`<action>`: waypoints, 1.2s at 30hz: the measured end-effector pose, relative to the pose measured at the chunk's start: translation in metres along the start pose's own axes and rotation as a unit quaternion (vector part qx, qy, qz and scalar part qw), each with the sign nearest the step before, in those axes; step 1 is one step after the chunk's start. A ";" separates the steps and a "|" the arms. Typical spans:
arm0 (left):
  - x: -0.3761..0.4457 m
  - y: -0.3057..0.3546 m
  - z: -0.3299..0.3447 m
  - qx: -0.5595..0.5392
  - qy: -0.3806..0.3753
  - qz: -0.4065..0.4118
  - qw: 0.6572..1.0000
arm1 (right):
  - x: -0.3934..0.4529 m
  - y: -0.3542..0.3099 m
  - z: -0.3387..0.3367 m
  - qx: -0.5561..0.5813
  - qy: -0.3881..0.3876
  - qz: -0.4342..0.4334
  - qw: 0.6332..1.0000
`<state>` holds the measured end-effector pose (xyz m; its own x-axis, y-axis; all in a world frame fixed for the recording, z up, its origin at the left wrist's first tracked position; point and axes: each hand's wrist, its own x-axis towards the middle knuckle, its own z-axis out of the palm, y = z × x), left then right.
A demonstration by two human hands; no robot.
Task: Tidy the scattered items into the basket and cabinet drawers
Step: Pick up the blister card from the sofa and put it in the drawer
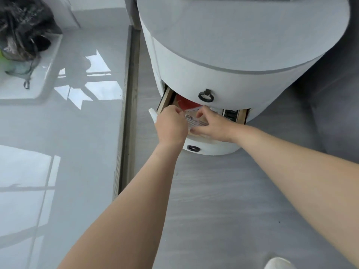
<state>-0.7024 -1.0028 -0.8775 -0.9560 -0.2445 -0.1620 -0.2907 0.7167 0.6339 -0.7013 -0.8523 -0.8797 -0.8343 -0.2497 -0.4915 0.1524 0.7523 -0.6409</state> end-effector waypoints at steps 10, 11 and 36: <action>-0.028 -0.059 0.001 -0.036 0.091 0.004 0.995 | 0.037 0.008 0.022 -0.141 0.085 0.042 0.985; -0.029 -0.064 0.001 -0.051 0.071 0.009 0.996 | 0.039 0.006 0.023 -0.147 0.088 0.036 0.985; -0.036 -0.027 -0.002 -0.164 -0.015 -0.070 0.984 | 0.008 -0.011 0.038 -0.186 0.076 0.035 0.979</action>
<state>-0.6597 -1.0142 -0.8869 -0.9099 -0.3022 -0.2841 -0.3958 0.4276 0.8127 -0.6896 -0.8857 -0.8985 -0.9023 -0.1164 -0.4152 0.0329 0.9415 -0.3354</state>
